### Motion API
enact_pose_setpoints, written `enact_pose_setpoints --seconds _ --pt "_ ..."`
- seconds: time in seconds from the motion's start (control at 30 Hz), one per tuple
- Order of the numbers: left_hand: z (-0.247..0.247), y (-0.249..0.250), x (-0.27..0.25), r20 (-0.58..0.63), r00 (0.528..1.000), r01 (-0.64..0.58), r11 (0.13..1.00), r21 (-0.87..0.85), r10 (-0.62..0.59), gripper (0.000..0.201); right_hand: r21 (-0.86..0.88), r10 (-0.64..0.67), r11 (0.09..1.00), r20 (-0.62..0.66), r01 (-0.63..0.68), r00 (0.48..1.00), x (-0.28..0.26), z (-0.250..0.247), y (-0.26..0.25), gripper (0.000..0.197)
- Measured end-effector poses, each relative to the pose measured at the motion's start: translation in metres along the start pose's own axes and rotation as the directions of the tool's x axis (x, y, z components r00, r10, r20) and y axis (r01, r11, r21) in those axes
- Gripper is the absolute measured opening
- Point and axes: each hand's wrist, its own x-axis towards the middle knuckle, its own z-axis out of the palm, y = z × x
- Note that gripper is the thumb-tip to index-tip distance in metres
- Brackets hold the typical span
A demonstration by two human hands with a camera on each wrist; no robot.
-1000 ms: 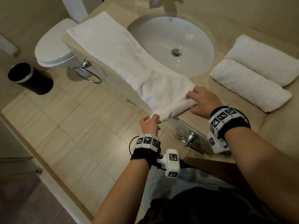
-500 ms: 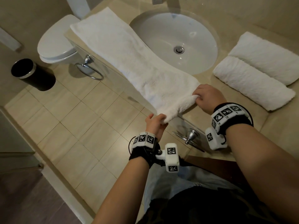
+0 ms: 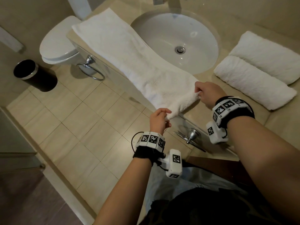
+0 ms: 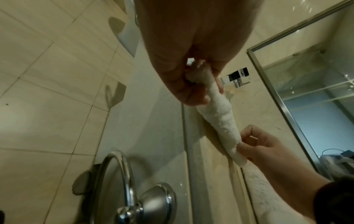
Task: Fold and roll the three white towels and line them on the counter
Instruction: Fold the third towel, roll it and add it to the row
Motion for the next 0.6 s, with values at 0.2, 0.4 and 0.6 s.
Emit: enact_pose_setpoints --seconds 0.2,0.4,0.6 --pt "-0.012 -0.006 -0.007 0.163 0.974 -0.191 0.958 0.216 0.157 0.029 -0.009 0.001 1.0 0.052 0.0 0.999 0.007 -0.002 -0.001 0.019" --pt "-0.015 -0.009 -0.007 0.102 0.962 -0.267 0.947 0.178 0.252 0.035 -0.02 0.002 1.0 0.047 -0.001 0.999 0.008 0.0 0.0 0.018" --pt "-0.015 -0.008 0.0 0.008 0.987 -0.164 0.983 0.078 0.163 0.018 0.063 -0.016 0.998 -0.036 0.018 0.999 0.004 0.005 0.007 0.013"
